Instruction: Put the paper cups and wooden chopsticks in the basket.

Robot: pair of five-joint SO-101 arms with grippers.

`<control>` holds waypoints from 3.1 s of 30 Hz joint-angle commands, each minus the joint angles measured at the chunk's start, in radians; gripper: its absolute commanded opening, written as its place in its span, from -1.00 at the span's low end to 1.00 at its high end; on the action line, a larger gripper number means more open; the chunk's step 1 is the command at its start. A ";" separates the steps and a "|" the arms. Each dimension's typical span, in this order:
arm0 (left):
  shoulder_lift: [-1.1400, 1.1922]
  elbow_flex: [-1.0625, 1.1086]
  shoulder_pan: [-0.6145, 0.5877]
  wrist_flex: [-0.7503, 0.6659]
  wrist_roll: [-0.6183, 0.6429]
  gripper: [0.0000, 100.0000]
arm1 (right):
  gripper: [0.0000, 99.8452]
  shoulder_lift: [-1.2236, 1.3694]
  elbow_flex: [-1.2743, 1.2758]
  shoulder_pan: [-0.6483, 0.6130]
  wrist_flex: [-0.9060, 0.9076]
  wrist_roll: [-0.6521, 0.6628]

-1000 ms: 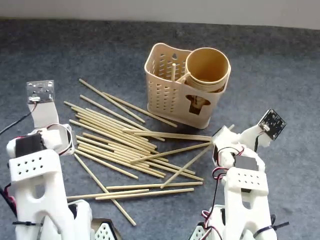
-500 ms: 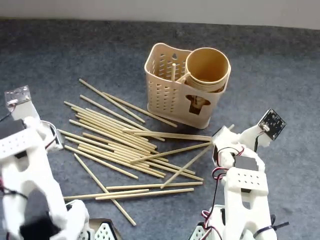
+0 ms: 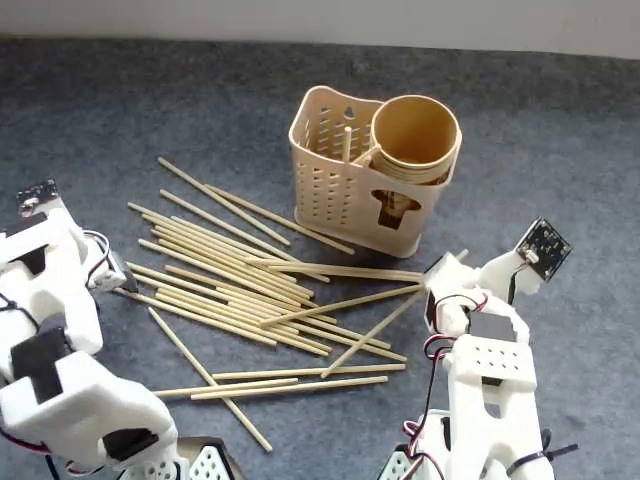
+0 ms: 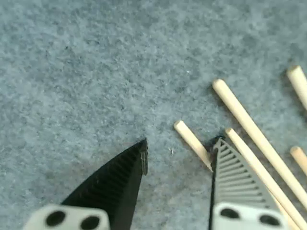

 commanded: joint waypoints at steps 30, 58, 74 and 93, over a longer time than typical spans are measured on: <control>0.065 -0.128 0.048 -0.069 0.008 -0.98 | -0.99 -0.033 -0.005 0.007 -0.018 0.015; 0.054 -0.814 0.154 0.404 0.074 -0.99 | -0.99 -0.035 -0.005 0.012 -0.018 0.017; 0.065 -1.641 0.450 0.537 0.160 -0.99 | -0.99 -0.035 -0.005 0.015 -0.018 0.017; 0.068 -1.756 0.710 0.018 0.204 -0.99 | -0.99 -0.035 -0.005 0.015 -0.019 0.017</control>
